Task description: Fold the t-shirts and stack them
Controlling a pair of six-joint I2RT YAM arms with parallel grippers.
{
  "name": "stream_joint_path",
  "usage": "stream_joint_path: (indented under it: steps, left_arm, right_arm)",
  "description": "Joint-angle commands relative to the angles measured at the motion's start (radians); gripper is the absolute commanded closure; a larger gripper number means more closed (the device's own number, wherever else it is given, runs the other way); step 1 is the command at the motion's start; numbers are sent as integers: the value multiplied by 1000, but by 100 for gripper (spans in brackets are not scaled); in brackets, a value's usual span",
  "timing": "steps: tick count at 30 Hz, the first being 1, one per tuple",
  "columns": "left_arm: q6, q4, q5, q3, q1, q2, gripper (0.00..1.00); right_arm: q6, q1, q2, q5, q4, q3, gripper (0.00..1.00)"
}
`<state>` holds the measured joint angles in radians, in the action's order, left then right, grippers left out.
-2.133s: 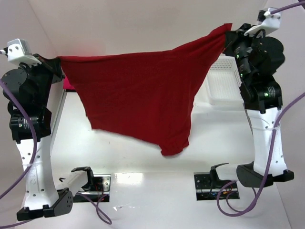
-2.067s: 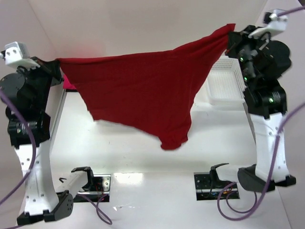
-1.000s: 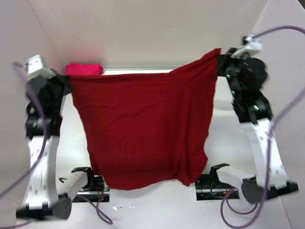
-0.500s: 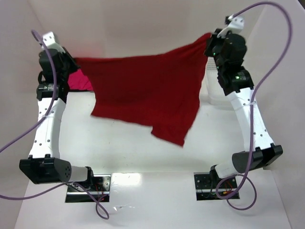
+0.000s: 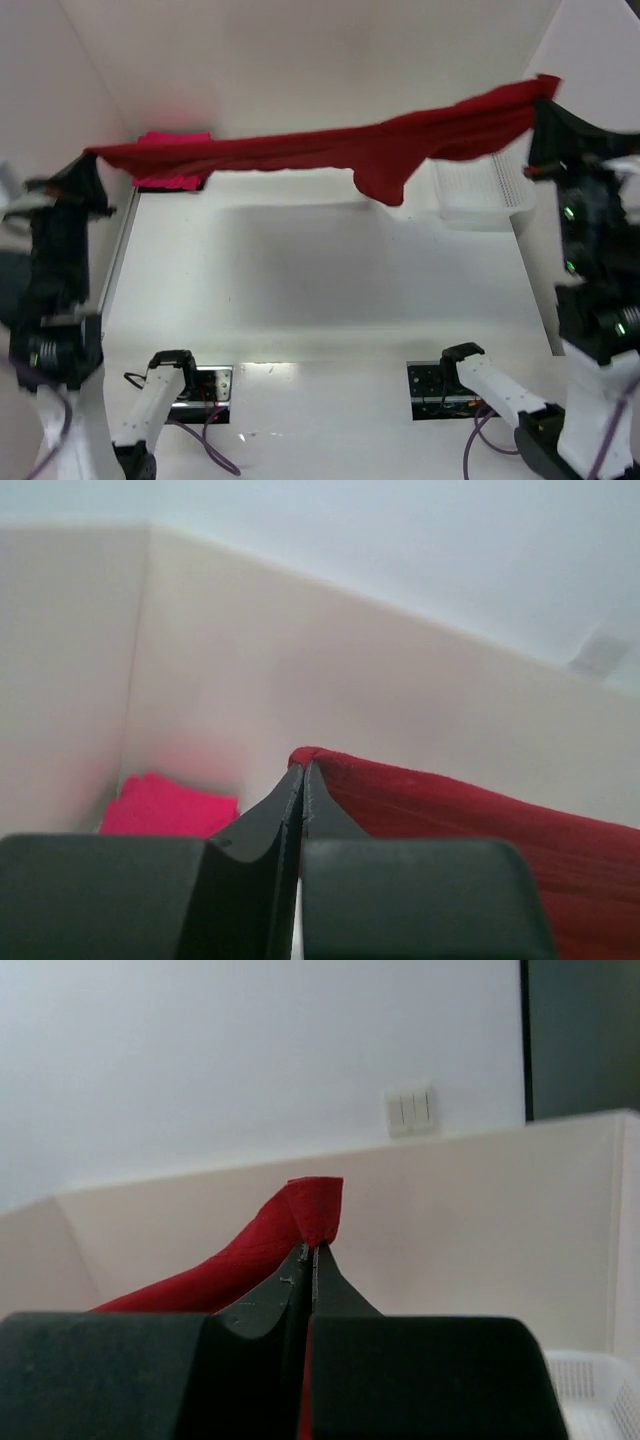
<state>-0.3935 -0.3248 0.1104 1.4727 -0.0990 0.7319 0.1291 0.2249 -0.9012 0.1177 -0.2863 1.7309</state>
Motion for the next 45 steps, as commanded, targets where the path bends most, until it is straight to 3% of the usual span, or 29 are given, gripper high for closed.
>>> stream_joint_path:
  steps: [1, 4, 10, 17, 25, 29, 37, 45]
  left_arm:
    - [18, -48, 84, 18, -4, -159, 100]
    - [28, -89, 127, 96, -4, -183, 100]
    - [30, -87, 135, 153, 5, -10, 100]
    - [21, 7, 94, -41, 5, 210, 100]
    - [33, 177, 81, -340, 5, 340, 100]
    - [54, 262, 58, -449, 5, 418, 100]
    - [54, 306, 101, -348, 5, 708, 100]
    - [64, 346, 60, -206, 5, 733, 100]
  right_arm:
    - [-20, 1, 122, 8, 7, 31, 100]
    - [-36, 1, 121, 32, -37, 152, 100]
    - [-13, 1, -40, 80, -73, 214, 100]
    - [33, 1, -205, 99, 15, -66, 100]
    - [43, 1, -275, 122, 191, -448, 100]
    - [43, 1, -353, 122, 251, -545, 100]
    - [43, 1, -557, 103, 373, -519, 100]
    - [43, 1, -602, 73, 378, -380, 100]
